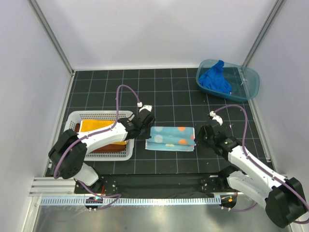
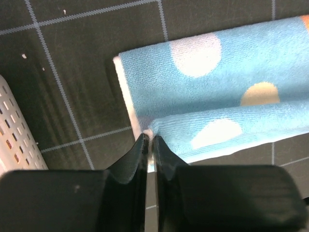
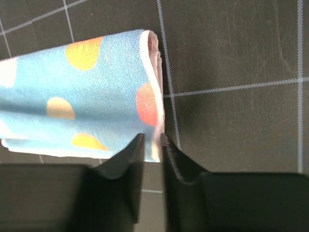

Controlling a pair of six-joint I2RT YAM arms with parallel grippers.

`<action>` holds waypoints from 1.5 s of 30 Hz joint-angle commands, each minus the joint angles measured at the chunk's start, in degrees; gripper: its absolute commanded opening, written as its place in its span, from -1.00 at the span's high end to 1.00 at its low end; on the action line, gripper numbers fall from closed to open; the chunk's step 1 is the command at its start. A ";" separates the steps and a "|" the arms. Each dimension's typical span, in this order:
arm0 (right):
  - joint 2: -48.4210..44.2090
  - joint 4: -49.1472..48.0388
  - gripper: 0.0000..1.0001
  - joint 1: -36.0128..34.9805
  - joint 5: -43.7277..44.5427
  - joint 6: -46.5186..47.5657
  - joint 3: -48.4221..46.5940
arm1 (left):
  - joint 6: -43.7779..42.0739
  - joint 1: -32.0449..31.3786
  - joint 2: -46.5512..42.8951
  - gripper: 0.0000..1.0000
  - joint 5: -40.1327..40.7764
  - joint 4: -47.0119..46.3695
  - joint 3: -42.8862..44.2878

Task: Fold and stack the towels
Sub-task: Fold the towel

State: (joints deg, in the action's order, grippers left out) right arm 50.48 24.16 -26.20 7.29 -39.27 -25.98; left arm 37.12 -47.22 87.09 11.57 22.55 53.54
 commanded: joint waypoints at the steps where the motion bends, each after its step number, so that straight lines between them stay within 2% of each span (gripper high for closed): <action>1: -1.08 -0.70 0.38 -0.35 -0.52 -0.46 -0.74 | 0.14 -0.15 -1.57 0.62 1.44 2.14 0.68; 2: -1.26 0.00 0.25 -0.26 -0.61 -0.37 -1.09 | 0.14 -0.15 -1.92 0.58 1.43 2.50 1.04; 3: -1.61 0.44 0.22 -0.26 -0.70 -0.20 -1.62 | 0.05 -0.15 -2.88 0.55 1.43 3.11 1.39; 5: -2.14 2.20 0.21 -0.26 -0.79 -0.11 -3.29 | 0.05 -0.06 -3.94 0.45 1.52 5.05 2.53; 13: -1.88 1.42 0.21 -0.87 -0.87 -0.64 -5.40 | 0.75 -1.20 -7.64 0.43 -1.11 8.92 6.75; 18: 1.37 -1.83 0.28 -2.54 -0.61 -2.83 -3.83 | 2.69 -3.31 -1.32 0.58 -2.61 8.40 9.83; 26: 5.59 -7.11 0.34 -3.25 -0.52 -6.08 2.06 | 6.56 -4.63 7.03 0.71 -3.22 3.92 4.12; 33: 8.58 -7.82 0.39 -3.25 0.18 -7.76 3.74 | 7.35 -4.90 9.85 0.76 -3.22 1.45 2.62; 42: 5.16 -1.41 0.39 -3.25 2.20 -6.70 -1.17 | 5.77 -5.07 5.73 0.60 -1.73 4.17 5.78; 45: 3.67 1.05 0.26 -3.16 3.34 -6.09 -3.02 | 5.24 -5.07 3.71 0.55 -0.68 5.66 7.36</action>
State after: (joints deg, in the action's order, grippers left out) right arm 56.21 22.55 -29.15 7.86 -46.04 -25.04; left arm 43.05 -52.12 94.89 8.86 27.49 57.47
